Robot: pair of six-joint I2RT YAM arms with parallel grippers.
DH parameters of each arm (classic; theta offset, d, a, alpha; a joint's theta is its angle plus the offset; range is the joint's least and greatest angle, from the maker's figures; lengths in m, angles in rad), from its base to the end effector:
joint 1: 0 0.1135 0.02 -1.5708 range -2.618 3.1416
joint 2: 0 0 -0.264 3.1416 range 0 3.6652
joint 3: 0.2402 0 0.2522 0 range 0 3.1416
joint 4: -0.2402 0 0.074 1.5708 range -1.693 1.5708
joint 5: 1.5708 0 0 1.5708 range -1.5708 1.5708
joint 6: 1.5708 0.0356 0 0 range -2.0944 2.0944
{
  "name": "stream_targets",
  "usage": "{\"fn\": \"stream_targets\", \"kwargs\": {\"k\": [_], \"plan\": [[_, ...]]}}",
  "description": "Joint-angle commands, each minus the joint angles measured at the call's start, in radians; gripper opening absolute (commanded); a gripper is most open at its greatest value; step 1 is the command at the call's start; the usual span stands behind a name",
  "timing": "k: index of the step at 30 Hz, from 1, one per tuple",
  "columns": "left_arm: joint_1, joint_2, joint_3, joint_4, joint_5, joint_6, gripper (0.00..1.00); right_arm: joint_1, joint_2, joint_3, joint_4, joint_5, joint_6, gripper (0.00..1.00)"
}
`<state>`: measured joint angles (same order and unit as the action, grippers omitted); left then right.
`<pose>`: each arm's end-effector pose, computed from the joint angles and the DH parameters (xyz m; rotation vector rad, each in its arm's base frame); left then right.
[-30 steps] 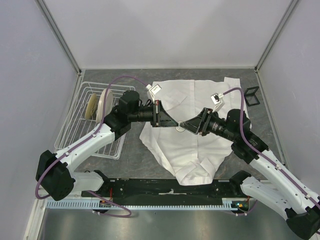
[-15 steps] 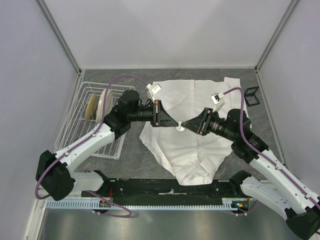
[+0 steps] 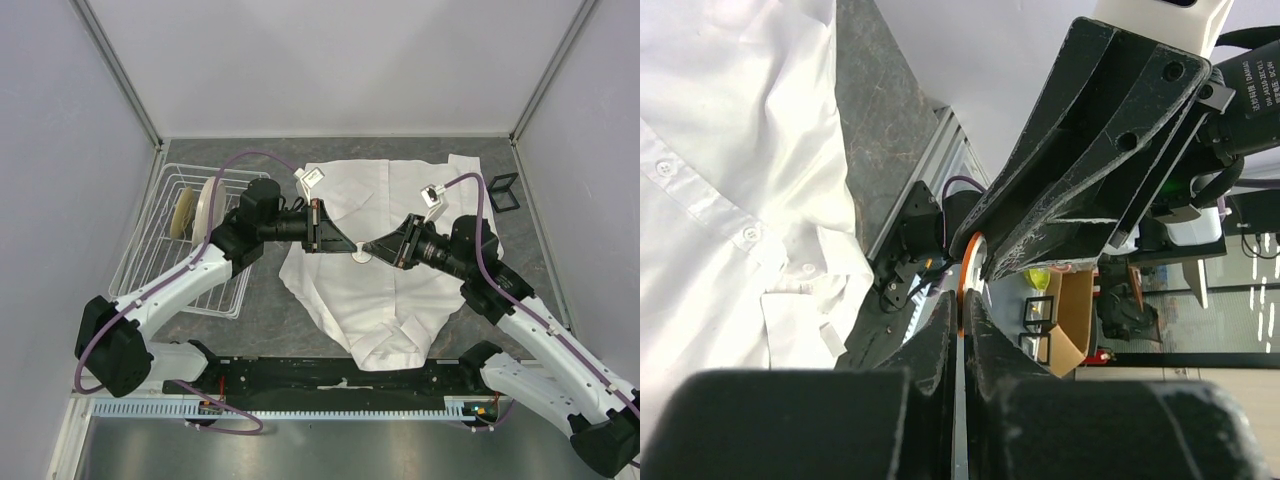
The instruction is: Remove the brooch from the garment
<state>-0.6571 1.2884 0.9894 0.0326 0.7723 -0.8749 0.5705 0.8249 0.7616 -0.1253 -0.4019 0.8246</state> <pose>0.2178 -0.1994 0.3260 0.4120 2.1179 -1.6947 0.1557 0.1165 0.3318 -0.0779 1.9538 1.3255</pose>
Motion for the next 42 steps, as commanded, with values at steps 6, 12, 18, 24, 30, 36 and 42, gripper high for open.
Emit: {"fn": "stream_targets", "kwargs": {"k": [6, 12, 18, 24, 30, 36, 42], "plan": [[-0.012, 0.008, 0.025, 0.148, 0.079, -0.159, 0.02, 0.008, 0.014, -0.018, 0.075, -0.026, -0.013, 0.24], [-0.012, 0.003, 0.025, 0.170, 0.073, -0.202, 0.02, 0.008, 0.006, -0.024, 0.069, -0.020, -0.027, 0.22], [-0.012, -0.001, 0.028, 0.171, 0.061, -0.223, 0.02, 0.008, 0.003, -0.034, 0.058, 0.001, -0.041, 0.21], [-0.012, -0.001, 0.035, 0.170, 0.058, -0.245, 0.02, 0.009, 0.006, -0.038, 0.046, 0.023, -0.058, 0.19], [-0.013, -0.001, 0.034, 0.165, 0.033, -0.272, 0.02, 0.029, 0.008, -0.031, 0.027, 0.073, -0.071, 0.18], [-0.013, -0.004, 0.032, 0.164, 0.001, -0.303, 0.02, 0.075, 0.023, -0.019, 0.006, 0.143, -0.081, 0.19], [-0.013, -0.015, 0.026, 0.153, -0.028, -0.325, 0.02, 0.117, 0.026, -0.008, -0.016, 0.227, -0.090, 0.20]]}}
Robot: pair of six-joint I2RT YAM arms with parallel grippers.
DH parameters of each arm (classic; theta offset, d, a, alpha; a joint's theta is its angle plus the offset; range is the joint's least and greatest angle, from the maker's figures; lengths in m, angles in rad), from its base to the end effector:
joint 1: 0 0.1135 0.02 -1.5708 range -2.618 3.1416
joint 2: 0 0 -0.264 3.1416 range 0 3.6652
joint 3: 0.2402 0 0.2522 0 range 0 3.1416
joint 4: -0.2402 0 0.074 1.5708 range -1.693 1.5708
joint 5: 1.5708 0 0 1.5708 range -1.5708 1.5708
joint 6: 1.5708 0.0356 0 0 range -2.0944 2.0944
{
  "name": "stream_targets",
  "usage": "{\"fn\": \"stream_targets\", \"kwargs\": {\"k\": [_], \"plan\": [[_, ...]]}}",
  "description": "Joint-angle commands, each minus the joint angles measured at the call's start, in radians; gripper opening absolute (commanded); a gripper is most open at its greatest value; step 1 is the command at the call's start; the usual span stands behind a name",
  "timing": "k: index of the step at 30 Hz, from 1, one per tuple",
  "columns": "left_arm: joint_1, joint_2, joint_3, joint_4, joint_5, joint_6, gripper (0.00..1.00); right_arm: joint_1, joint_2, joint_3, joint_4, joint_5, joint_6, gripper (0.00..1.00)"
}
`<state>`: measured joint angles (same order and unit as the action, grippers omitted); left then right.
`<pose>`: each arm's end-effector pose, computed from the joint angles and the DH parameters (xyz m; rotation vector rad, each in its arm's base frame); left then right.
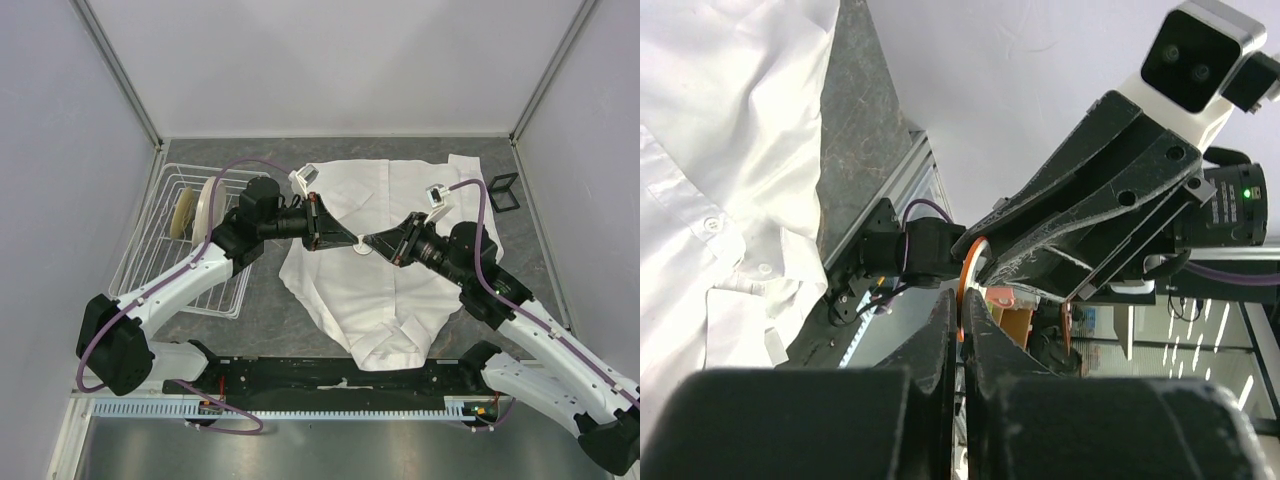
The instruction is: Remove the brooch from the garment
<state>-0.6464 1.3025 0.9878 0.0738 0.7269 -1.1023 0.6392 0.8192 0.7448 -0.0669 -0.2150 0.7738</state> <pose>0.2246 -0.1991 0.3253 0.1360 2.1944 -1.7813 0.1529 0.1231 0.3327 -0.0488 1.8700 1.2021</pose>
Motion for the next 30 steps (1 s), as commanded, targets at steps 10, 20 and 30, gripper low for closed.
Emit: {"fn": "stream_targets", "kwargs": {"k": [10, 20, 30], "plan": [[-0.029, -0.043, 0.017, 0.107, -0.011, -0.114, 0.02, 0.123, 0.047, 0.018, -0.097, 0.163, -0.053, 0.20], [-0.032, -0.046, 0.022, 0.100, -0.018, -0.113, 0.02, 0.191, 0.064, 0.044, -0.134, 0.270, -0.070, 0.21], [-0.038, -0.042, 0.023, 0.092, -0.023, -0.108, 0.02, 0.275, 0.084, 0.036, -0.082, 0.353, -0.007, 0.30]]}}
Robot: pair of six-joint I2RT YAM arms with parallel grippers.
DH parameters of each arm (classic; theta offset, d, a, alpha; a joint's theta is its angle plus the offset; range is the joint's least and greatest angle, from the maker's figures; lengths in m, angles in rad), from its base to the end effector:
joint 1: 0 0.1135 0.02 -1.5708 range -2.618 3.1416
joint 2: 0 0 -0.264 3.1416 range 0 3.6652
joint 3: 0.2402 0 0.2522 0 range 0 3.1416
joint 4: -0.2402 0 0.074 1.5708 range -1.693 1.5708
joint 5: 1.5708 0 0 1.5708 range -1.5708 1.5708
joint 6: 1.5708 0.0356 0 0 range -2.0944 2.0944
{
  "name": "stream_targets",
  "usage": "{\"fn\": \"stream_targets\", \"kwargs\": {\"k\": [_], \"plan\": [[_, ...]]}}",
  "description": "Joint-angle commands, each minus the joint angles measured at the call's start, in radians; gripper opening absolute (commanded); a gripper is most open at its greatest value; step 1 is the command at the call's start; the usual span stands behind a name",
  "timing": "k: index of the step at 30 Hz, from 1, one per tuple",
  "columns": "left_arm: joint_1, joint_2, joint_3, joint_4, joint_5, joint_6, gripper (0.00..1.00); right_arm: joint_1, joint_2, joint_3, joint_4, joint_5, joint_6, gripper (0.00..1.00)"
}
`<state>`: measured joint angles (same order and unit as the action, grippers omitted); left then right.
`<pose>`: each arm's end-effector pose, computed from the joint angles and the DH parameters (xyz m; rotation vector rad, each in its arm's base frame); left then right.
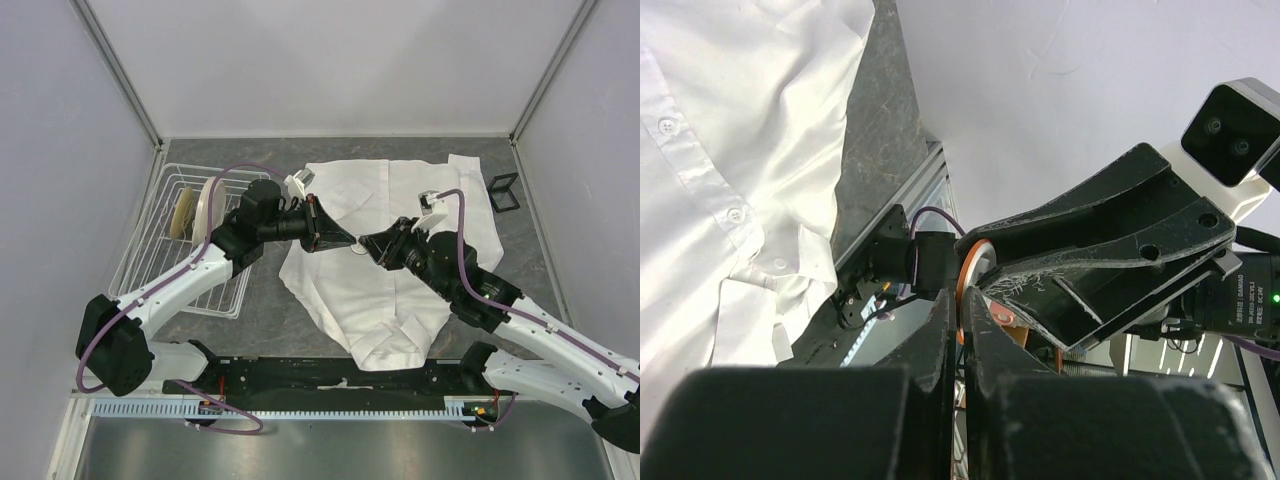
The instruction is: Remove the brooch from the garment
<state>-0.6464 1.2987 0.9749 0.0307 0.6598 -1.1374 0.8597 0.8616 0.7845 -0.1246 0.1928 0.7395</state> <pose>0.2248 -0.1970 0.3172 0.0080 2.2491 -1.7287 0.1381 0.1499 0.3330 0.0350 1.8767 0.9691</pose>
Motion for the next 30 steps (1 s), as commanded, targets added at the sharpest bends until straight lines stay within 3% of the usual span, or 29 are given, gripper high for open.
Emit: {"fn": "stream_targets", "kwargs": {"k": [1, 6, 10, 19, 26, 30], "plan": [[-0.038, -0.039, 0.036, 0.130, 0.044, -0.071, 0.02, 0.055, 0.039, -0.007, -0.023, -0.049, 0.038, 0.30], [-0.038, -0.047, 0.030, 0.120, 0.041, -0.059, 0.02, 0.056, 0.008, -0.013, -0.018, -0.035, 0.052, 0.33], [-0.038, -0.045, 0.028, 0.118, 0.044, -0.051, 0.02, 0.056, 0.001, -0.004, -0.030, -0.032, 0.066, 0.42], [-0.038, -0.045, 0.025, 0.104, 0.060, -0.024, 0.02, 0.055, -0.042, 0.013, -0.069, -0.010, 0.067, 0.53], [-0.038, -0.046, 0.019, 0.136, 0.092, -0.042, 0.02, 0.055, -0.044, 0.016, -0.073, -0.053, 0.051, 0.47], [-0.036, -0.039, 0.005, 0.181, 0.123, -0.070, 0.02, 0.055, -0.056, 0.012, -0.063, -0.061, 0.046, 0.37]]}}
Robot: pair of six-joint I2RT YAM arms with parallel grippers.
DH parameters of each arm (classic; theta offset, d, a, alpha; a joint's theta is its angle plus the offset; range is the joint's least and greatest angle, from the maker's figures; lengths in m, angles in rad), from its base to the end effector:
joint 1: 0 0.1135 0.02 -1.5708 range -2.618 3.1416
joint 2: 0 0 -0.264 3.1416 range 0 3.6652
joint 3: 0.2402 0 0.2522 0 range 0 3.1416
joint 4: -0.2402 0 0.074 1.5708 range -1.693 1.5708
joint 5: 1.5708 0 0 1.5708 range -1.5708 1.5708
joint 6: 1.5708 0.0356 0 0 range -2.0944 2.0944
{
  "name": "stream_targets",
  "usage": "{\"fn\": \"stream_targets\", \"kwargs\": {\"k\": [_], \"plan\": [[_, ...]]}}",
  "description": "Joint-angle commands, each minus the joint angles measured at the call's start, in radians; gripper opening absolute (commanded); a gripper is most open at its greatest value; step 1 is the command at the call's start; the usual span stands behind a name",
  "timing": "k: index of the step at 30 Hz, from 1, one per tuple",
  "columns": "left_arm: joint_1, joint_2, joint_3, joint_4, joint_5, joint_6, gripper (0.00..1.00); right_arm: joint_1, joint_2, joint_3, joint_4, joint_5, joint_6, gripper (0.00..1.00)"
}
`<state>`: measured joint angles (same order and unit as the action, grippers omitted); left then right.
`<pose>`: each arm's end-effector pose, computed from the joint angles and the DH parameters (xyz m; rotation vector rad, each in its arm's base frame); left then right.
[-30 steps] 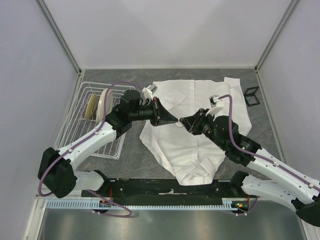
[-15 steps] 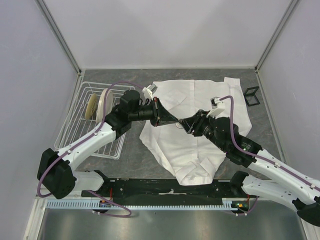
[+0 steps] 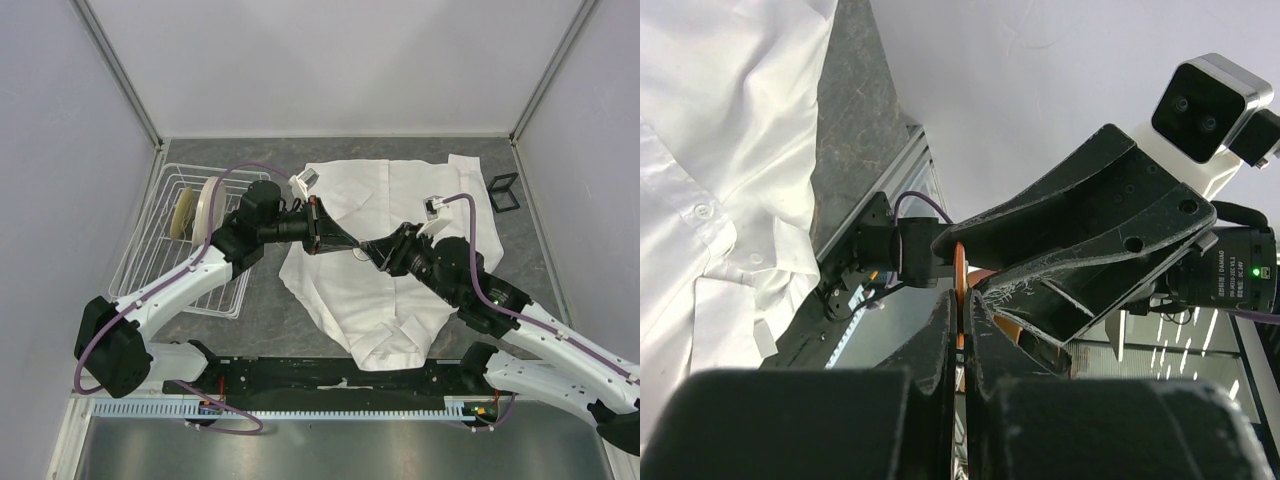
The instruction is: Remove the brooch from the garment
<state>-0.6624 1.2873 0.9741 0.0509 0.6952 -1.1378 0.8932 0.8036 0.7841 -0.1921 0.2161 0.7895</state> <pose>0.2190 -0.1998 0.3223 0.0744 2.2310 -1.7765 0.1245 0.1426 0.3359 0.0674 1.8935 1.0006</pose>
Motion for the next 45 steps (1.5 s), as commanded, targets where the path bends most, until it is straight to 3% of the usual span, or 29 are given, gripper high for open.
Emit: {"fn": "stream_targets", "kwargs": {"k": [1, 6, 11, 23, 34, 45], "plan": [[-0.020, -0.028, 0.000, 0.170, 0.093, -0.074, 0.02, 0.021, -0.003, 0.012, 0.006, -0.086, -0.010, 0.36], [-0.020, -0.025, -0.006, 0.178, 0.105, -0.074, 0.02, 0.021, -0.004, 0.004, 0.032, -0.118, -0.030, 0.26], [-0.020, -0.020, -0.003, 0.184, 0.112, -0.079, 0.02, 0.021, 0.003, -0.003, 0.045, -0.124, -0.033, 0.22], [-0.029, -0.031, -0.014, 0.204, 0.050, -0.137, 0.02, 0.021, 0.075, -0.022, 0.115, -0.098, -0.035, 0.23], [-0.045, -0.025, -0.021, 0.213, -0.002, -0.169, 0.02, 0.093, 0.094, -0.040, 0.132, 0.083, 0.004, 0.21], [-0.045, -0.025, -0.006, 0.191, 0.000, -0.154, 0.02, 0.098, 0.103, -0.065, 0.155, 0.017, -0.078, 0.20]]}}
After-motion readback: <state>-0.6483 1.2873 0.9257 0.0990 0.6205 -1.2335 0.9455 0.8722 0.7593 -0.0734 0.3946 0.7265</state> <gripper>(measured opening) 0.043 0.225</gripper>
